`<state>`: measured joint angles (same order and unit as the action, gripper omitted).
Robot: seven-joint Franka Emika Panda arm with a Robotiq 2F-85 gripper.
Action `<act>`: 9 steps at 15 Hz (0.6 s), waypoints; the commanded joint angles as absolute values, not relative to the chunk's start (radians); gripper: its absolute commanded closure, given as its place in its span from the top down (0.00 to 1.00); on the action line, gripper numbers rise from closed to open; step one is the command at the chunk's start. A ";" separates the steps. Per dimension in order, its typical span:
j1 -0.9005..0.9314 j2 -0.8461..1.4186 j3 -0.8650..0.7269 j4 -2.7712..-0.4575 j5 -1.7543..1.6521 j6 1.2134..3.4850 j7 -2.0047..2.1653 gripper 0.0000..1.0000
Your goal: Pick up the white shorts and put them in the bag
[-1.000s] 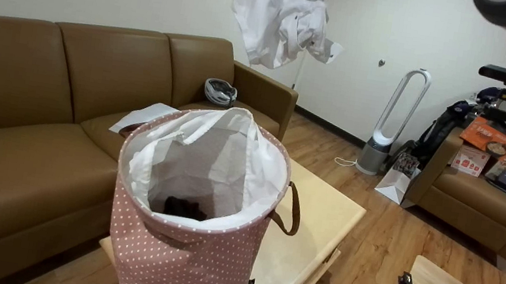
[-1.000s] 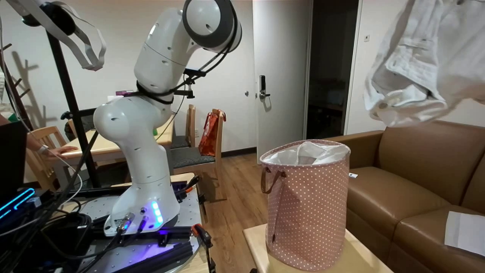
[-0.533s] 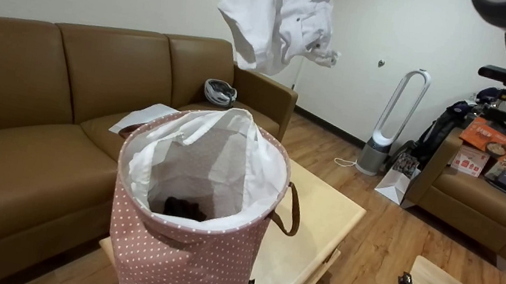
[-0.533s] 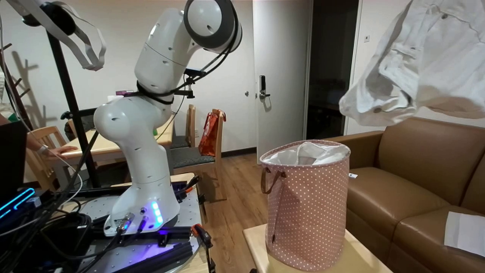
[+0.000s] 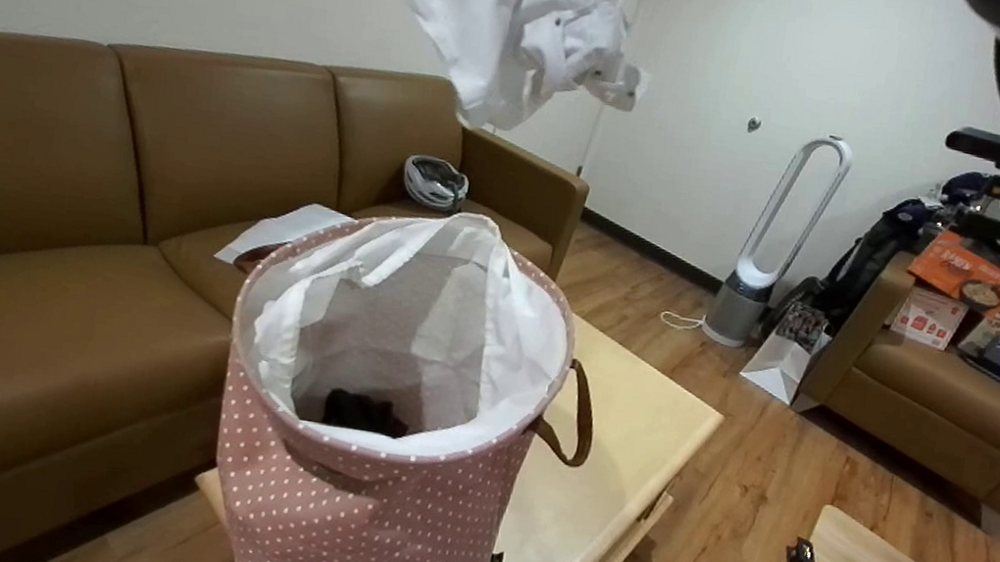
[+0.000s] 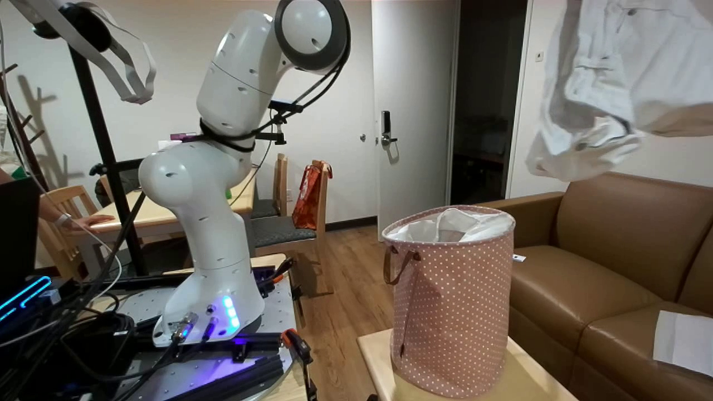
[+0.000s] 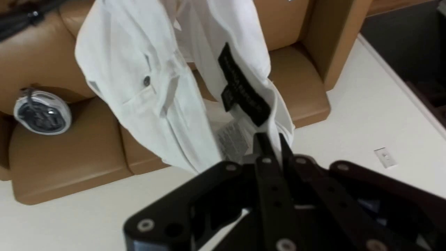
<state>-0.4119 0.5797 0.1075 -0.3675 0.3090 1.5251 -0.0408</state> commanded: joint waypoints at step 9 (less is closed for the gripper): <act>-0.283 0.586 0.115 -0.355 0.302 1.280 -0.094 0.01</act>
<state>-0.3048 0.5651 0.1281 -0.3742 0.3282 1.3316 -0.0750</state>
